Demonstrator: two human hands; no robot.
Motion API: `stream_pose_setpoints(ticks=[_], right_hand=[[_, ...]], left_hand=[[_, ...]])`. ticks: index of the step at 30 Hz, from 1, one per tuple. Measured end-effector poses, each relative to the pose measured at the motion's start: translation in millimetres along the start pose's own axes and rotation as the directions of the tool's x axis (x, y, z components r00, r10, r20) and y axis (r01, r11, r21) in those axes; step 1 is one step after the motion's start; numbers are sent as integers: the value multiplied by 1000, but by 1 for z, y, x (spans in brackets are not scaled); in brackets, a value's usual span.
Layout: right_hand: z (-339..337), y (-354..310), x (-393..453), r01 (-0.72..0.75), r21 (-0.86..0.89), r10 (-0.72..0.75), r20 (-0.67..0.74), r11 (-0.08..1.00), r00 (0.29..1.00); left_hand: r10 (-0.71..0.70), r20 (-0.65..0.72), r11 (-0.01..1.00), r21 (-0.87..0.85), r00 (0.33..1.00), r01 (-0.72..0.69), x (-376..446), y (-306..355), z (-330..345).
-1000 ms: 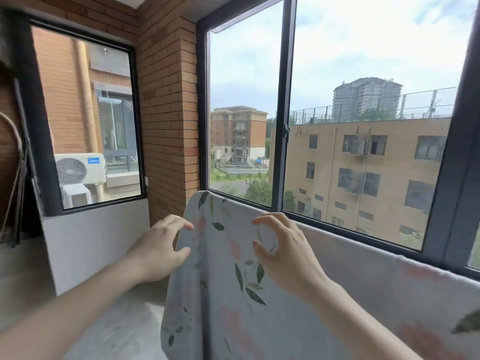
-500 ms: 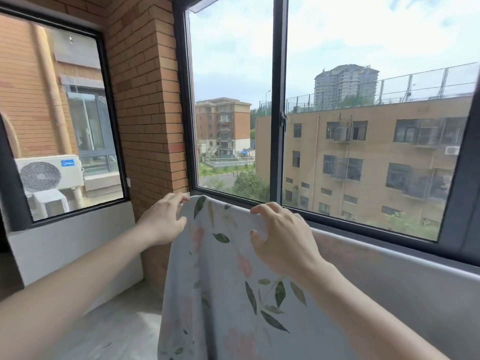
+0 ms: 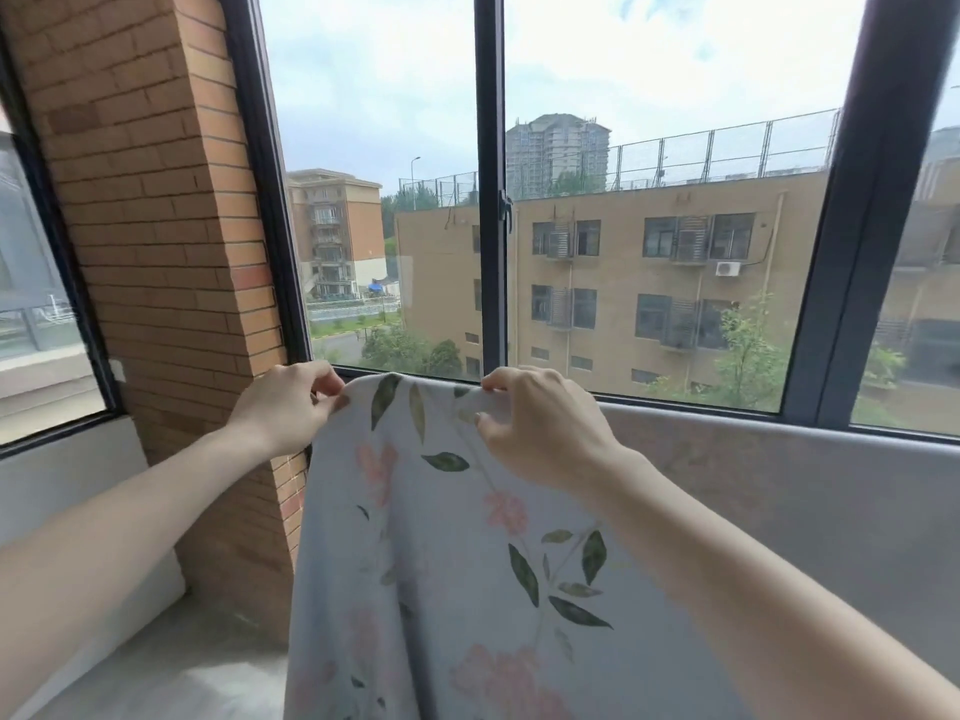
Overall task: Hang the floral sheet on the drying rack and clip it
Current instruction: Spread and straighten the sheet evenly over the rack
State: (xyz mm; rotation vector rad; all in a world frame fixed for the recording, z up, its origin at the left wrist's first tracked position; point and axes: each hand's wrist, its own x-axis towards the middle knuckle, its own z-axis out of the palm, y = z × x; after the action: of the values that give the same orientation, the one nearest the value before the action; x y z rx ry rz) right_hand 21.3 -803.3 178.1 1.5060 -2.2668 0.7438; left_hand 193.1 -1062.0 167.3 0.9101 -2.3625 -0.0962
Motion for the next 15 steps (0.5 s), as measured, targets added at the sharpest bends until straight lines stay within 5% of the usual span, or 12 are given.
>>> stream_pose_setpoints(ticks=[7, 15], right_hand=[[36, -15, 14, -87, -113, 68, -162, 990, 984], [30, -13, 10, -144, -134, 121, -172, 980, 978]], left_hand=[[144, -54, 989, 25, 988, -142, -2, -17, 6], [233, 1, 964, 129, 973, -231, 5, -14, 8]])
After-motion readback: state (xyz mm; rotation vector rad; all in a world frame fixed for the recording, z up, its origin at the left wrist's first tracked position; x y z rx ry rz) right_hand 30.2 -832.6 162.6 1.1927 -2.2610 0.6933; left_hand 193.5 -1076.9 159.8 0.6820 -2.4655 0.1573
